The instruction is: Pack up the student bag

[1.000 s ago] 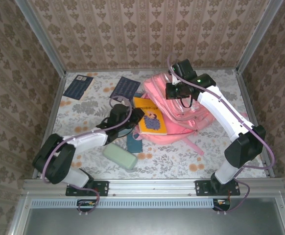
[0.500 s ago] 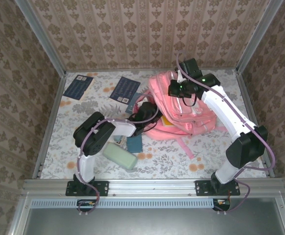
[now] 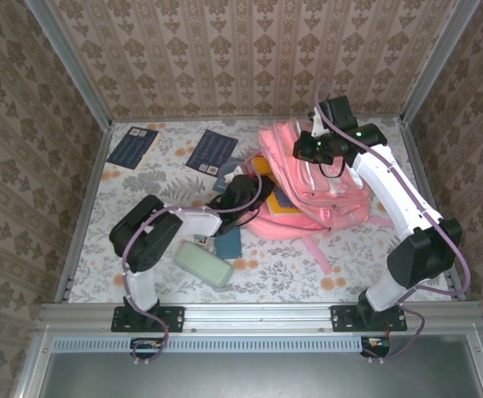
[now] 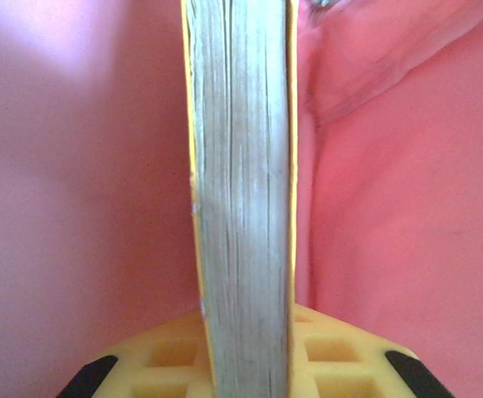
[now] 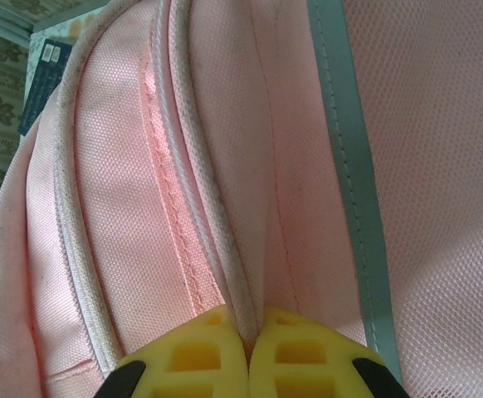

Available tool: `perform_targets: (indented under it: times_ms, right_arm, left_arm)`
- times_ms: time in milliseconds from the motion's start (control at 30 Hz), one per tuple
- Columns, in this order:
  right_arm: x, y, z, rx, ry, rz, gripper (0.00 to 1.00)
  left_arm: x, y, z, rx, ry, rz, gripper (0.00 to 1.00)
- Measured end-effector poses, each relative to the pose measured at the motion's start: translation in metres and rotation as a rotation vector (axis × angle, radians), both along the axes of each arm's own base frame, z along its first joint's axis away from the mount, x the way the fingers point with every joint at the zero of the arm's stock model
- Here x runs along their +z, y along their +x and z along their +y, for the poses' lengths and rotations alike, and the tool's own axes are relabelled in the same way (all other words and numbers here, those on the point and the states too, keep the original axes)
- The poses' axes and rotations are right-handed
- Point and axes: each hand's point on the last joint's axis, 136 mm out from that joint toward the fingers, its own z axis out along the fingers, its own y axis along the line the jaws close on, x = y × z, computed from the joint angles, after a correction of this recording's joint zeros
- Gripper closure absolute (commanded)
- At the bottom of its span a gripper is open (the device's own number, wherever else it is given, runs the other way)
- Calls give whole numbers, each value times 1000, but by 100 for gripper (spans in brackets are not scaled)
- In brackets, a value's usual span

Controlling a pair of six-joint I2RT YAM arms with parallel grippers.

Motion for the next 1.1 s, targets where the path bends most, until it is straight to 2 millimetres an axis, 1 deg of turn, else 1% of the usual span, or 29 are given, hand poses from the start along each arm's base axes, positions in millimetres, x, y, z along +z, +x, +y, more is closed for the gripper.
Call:
perform_targets:
  times_ms: [100, 167, 233, 333, 433, 567, 733, 833, 867, 900, 933, 1000, 1100]
  right_arm:
    - [0, 0, 1, 8, 9, 2, 100]
    - [1, 0, 1, 9, 12, 3, 100]
    - [1, 0, 0, 8, 13, 3, 100]
    - [1, 0, 1, 10, 16, 4, 100]
    - [1, -1, 2, 16, 24, 6, 100]
    - [2, -3, 5, 24, 38, 12, 100]
    - [0, -4, 7, 32, 50, 18, 100]
    - [0, -3, 7, 31, 56, 18, 100]
    - [0, -2, 6, 29, 56, 17, 100]
    - [0, -2, 6, 27, 56, 16, 100]
    - [1, -2, 5, 26, 57, 15, 100]
    - [2, -1, 4, 22, 58, 13, 100]
    - [2, -1, 1, 18, 62, 13, 100]
  left_arm:
    - [21, 3, 9, 12, -21, -34, 100]
    - [30, 6, 9, 10, -42, -54, 100]
    - [33, 8, 4, -3, -63, -60, 100]
    - [31, 13, -14, -36, -104, -70, 100]
    - [22, 17, -35, -68, -117, -65, 100]
    - [12, 19, -63, -110, -120, -59, 100]
    - [7, 25, -93, -131, -122, -61, 100]
    - [-2, 28, -111, -137, -99, -42, 100]
    - [-7, 28, -116, -139, -85, -32, 91]
    - [-9, 29, -118, -139, -76, -25, 87]
    - [-14, 27, -120, -140, -59, -14, 79]
    - [-23, 25, -119, -138, -21, 3, 57]
    - [-31, 23, -113, -125, 22, 15, 40]
